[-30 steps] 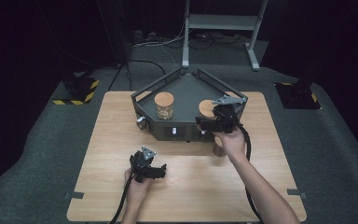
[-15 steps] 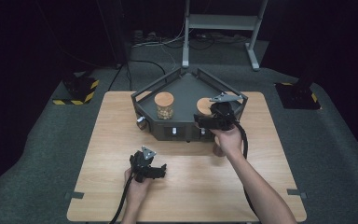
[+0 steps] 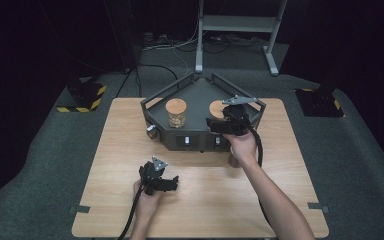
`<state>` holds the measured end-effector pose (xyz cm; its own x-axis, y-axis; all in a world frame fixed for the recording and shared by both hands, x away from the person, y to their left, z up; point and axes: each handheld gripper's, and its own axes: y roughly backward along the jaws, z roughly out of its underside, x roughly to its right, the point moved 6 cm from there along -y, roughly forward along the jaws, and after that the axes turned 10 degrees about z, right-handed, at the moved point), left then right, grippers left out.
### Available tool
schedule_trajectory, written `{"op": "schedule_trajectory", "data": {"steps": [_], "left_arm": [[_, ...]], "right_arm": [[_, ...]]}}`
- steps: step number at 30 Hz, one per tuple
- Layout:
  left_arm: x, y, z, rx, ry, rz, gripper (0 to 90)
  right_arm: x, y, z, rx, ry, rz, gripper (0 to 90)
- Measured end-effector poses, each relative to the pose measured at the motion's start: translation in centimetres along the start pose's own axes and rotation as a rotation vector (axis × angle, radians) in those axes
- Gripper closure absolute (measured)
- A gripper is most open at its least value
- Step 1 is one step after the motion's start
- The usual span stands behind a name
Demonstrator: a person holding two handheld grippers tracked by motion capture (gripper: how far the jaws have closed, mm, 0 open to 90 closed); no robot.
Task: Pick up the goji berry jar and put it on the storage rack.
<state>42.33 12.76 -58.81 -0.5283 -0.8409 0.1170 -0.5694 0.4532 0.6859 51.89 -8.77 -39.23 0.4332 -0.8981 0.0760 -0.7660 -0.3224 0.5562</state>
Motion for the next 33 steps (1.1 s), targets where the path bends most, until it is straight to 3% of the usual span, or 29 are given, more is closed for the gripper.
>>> {"op": "schedule_trajectory", "data": {"steps": [12,21,33], "left_arm": [[0.0,0.0,0.0,0.0,0.0,0.0,3.0],[0.0,0.0,0.0,-0.001,-0.002,-0.001,3.0],[0.0,0.0,0.0,-0.001,-0.002,-0.001,3.0]], "right_arm": [[-0.8,-1.3,-1.0,0.0,-0.001,0.03,25.5],[-0.4,-2.7,-1.0,-0.013,-0.039,0.046,25.5],[-0.7,-4.2,-1.2,-0.017,-0.048,0.067,25.5]]}}
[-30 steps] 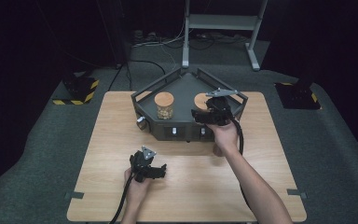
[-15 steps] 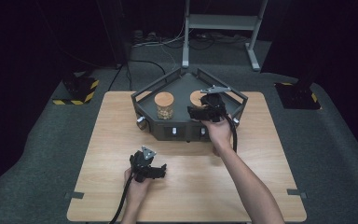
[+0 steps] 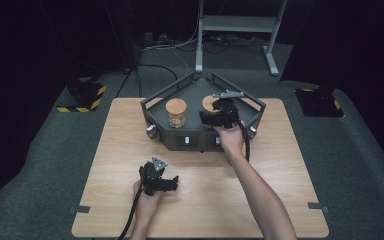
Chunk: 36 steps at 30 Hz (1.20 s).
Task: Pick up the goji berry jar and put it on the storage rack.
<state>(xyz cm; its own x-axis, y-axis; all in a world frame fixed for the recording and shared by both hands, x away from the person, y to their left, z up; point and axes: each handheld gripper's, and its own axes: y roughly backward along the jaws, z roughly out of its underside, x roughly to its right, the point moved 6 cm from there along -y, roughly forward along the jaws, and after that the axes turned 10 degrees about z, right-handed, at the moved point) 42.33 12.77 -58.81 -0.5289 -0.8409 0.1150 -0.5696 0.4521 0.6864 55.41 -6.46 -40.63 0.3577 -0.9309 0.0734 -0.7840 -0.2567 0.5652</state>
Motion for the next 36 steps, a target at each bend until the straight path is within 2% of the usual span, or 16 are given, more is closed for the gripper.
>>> {"op": "schedule_trajectory", "data": {"steps": [9,20,36], "left_arm": [[0.0,0.0,0.0,0.0,0.0,0.0,3.0],[0.0,0.0,0.0,0.0,0.0,-0.001,3.0],[0.0,0.0,0.0,0.0,0.0,-0.001,3.0]], "right_arm": [[-0.6,-0.7,-0.2,-0.002,0.004,0.002,25.5],[-0.7,-1.9,0.1,-0.028,0.0,0.019,25.5],[-1.2,-2.8,0.8,-0.062,0.013,0.016,25.5]]}}
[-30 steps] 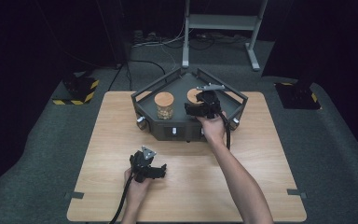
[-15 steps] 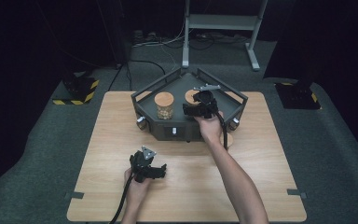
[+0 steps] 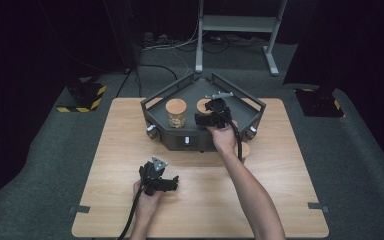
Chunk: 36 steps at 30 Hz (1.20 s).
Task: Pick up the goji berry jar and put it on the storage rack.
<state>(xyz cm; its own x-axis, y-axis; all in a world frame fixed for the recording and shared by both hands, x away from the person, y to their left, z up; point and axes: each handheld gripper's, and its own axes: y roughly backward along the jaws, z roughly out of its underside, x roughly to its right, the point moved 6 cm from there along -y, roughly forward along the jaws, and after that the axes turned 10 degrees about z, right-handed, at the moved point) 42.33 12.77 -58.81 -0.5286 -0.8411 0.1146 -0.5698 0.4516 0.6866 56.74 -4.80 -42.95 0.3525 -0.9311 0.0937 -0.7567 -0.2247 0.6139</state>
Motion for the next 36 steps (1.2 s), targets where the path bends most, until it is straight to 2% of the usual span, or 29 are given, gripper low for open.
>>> {"op": "schedule_trajectory", "data": {"steps": [4,9,26,36], "left_arm": [[0.0,0.0,0.0,0.0,0.0,0.0,3.0],[0.0,0.0,0.0,0.0,0.0,0.0,3.0],[0.0,0.0,0.0,0.0,0.0,0.0,3.0],[0.0,0.0,0.0,0.0,0.0,0.0,3.0]], "right_arm": [[-0.11,-0.12,0.0,0.002,0.001,0.002,25.4],[-0.35,-0.22,0.17,0.005,0.029,0.012,25.2],[-0.35,-0.33,0.27,0.0,0.013,0.003,23.7],[-0.34,-0.16,0.24,-0.007,0.024,-0.01,11.9]]}}
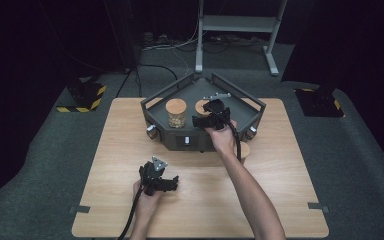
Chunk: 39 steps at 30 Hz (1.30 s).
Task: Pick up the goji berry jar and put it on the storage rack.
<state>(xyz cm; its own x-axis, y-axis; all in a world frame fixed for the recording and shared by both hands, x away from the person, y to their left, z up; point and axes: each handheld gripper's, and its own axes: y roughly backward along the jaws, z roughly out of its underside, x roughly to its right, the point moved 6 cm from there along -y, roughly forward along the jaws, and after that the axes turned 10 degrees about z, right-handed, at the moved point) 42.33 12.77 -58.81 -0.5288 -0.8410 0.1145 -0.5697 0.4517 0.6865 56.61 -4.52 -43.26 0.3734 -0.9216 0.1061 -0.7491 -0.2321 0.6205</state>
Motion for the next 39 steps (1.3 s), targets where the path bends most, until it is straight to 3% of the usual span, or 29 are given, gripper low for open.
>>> {"op": "schedule_trajectory", "data": {"steps": [7,13,20,26,30,39], "left_arm": [[0.0,0.0,0.0,0.0,0.0,0.0,3.0],[0.0,0.0,0.0,0.0,0.0,0.0,3.0],[0.0,0.0,0.0,0.0,0.0,0.0,3.0],[0.0,0.0,0.0,-0.002,-0.002,0.0,3.0],[0.0,0.0,0.0,-0.002,-0.002,0.0,3.0],[0.0,0.0,0.0,0.0,0.0,0.0,3.0]], "right_arm": [[-0.3,0.3,0.0,0.003,0.012,-0.005,7.7],[-0.7,0.7,0.0,0.015,0.076,0.049,5.5],[-0.6,1.0,-0.3,0.035,0.046,0.038,1.4],[-0.3,1.2,-0.1,0.013,0.042,0.027,0.7],[-0.1,1.5,-0.1,0.015,0.05,0.055,1.9],[-0.2,2.6,-0.2,0.029,0.073,0.035,2.8]]}}
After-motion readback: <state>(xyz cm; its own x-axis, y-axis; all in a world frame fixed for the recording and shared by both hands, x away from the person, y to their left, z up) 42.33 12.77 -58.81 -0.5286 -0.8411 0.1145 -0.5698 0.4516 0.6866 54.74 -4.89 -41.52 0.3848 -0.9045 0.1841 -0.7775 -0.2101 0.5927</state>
